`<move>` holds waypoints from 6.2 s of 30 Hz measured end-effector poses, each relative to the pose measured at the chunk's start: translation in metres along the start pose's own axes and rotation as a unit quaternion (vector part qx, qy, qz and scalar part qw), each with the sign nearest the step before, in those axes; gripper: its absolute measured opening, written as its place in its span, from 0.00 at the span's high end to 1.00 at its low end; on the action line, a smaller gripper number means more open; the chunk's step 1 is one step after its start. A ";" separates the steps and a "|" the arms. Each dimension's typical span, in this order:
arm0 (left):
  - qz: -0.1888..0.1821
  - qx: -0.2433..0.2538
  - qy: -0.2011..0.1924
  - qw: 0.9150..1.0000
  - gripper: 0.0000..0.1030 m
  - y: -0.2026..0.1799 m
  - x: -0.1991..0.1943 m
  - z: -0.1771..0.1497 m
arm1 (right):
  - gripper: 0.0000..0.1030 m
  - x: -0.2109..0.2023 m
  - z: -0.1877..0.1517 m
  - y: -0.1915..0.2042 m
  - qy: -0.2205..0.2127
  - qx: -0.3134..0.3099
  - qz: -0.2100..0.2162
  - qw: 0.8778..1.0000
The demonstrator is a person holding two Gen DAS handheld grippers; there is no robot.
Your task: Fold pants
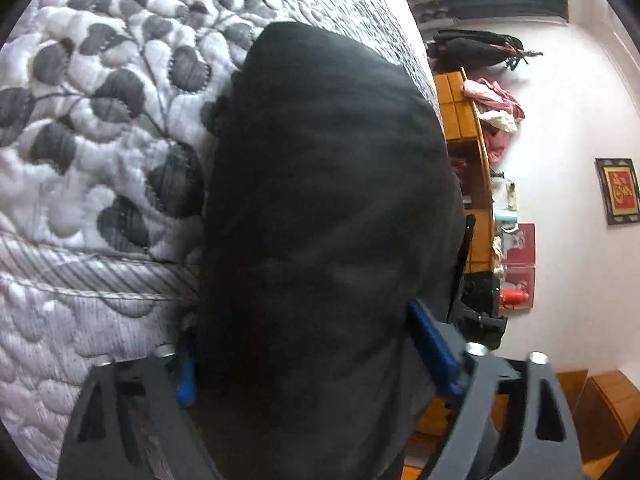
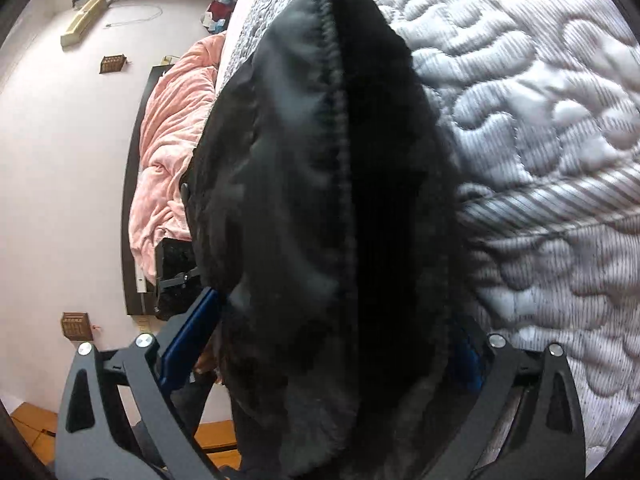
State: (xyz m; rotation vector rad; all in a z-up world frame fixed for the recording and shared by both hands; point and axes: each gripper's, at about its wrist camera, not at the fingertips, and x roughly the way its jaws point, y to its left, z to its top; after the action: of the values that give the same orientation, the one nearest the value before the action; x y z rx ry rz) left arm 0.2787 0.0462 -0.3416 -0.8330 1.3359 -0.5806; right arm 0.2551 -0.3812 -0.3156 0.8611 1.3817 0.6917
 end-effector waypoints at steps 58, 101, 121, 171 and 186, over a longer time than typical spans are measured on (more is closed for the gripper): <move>0.217 0.012 -0.187 0.958 0.18 0.016 -0.170 0.204 | 0.20 0.141 0.230 0.200 -0.043 -0.122 -0.046 0.991; 0.375 0.164 -0.322 0.854 0.04 -0.161 -0.237 -0.195 | 0.03 0.006 -0.155 0.291 -0.207 -0.260 -0.313 0.890; 0.411 0.175 -0.392 0.804 0.04 -0.267 -0.272 -0.342 | 0.03 -0.061 -0.324 0.381 -0.338 -0.330 -0.327 0.819; 0.400 0.192 -0.414 0.795 0.04 -0.268 -0.267 -0.332 | 0.03 -0.032 -0.306 0.384 -0.306 -0.335 -0.318 0.832; 0.398 0.189 -0.412 0.798 0.04 -0.270 -0.266 -0.331 | 0.03 -0.032 -0.303 0.385 -0.307 -0.336 -0.321 0.831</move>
State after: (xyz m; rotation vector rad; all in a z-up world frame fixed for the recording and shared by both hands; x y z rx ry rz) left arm -0.0656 0.0311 0.0256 -0.0773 0.6018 0.2048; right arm -0.0214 -0.1688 0.0300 -0.0029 0.6670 0.2774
